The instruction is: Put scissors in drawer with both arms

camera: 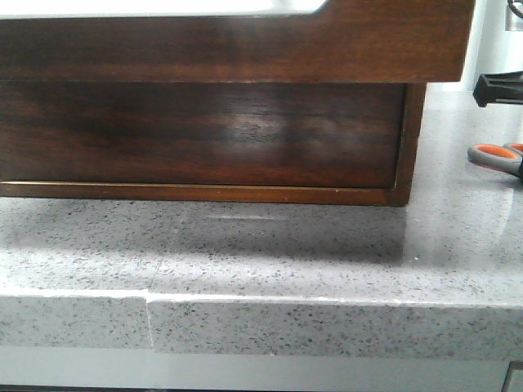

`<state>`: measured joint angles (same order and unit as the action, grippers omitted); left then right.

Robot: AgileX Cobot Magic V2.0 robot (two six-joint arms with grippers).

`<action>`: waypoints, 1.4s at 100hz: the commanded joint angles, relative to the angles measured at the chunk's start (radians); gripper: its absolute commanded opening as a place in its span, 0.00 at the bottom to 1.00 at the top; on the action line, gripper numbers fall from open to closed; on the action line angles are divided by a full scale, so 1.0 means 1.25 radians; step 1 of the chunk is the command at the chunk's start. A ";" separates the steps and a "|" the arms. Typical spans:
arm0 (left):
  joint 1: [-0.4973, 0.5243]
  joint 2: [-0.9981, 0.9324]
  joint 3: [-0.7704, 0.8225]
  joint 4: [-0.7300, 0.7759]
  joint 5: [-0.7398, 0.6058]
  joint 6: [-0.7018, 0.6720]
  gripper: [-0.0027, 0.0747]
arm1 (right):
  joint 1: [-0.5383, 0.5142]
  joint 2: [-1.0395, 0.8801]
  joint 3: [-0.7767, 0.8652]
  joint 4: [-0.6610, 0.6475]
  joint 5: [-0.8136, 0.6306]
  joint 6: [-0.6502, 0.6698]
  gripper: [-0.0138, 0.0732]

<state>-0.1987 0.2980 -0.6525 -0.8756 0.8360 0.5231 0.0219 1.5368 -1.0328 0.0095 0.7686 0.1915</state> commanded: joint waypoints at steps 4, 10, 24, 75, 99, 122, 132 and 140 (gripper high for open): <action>-0.002 0.010 -0.026 -0.044 -0.039 0.002 0.01 | -0.003 -0.037 -0.009 -0.001 -0.002 0.003 0.08; -0.002 0.010 -0.026 -0.045 -0.039 0.002 0.01 | -0.003 -0.079 -0.012 -0.008 -0.005 0.000 0.08; -0.002 0.010 -0.026 -0.045 -0.039 0.002 0.01 | -0.003 -0.211 -0.033 -0.008 -0.017 -0.017 0.08; -0.002 0.010 -0.026 -0.045 -0.039 0.002 0.01 | 0.242 -0.396 -0.437 -0.008 -0.031 -0.289 0.08; -0.002 0.010 -0.026 -0.045 -0.038 0.002 0.01 | 0.464 -0.326 -0.500 -0.008 -0.031 -0.436 0.08; -0.002 0.010 -0.026 -0.047 0.003 0.002 0.01 | 0.642 -0.209 -0.500 -0.019 -0.031 -0.521 0.08; -0.002 0.010 -0.026 -0.047 0.009 0.002 0.01 | 0.667 -0.152 -0.500 -0.047 -0.025 -0.521 0.08; -0.002 0.010 -0.026 -0.047 0.009 0.002 0.01 | 0.667 -0.111 -0.500 -0.068 -0.014 -0.521 0.08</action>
<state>-0.1987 0.2980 -0.6525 -0.8824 0.8905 0.5231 0.8543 1.3803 -1.6267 -0.0288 0.8091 -0.4472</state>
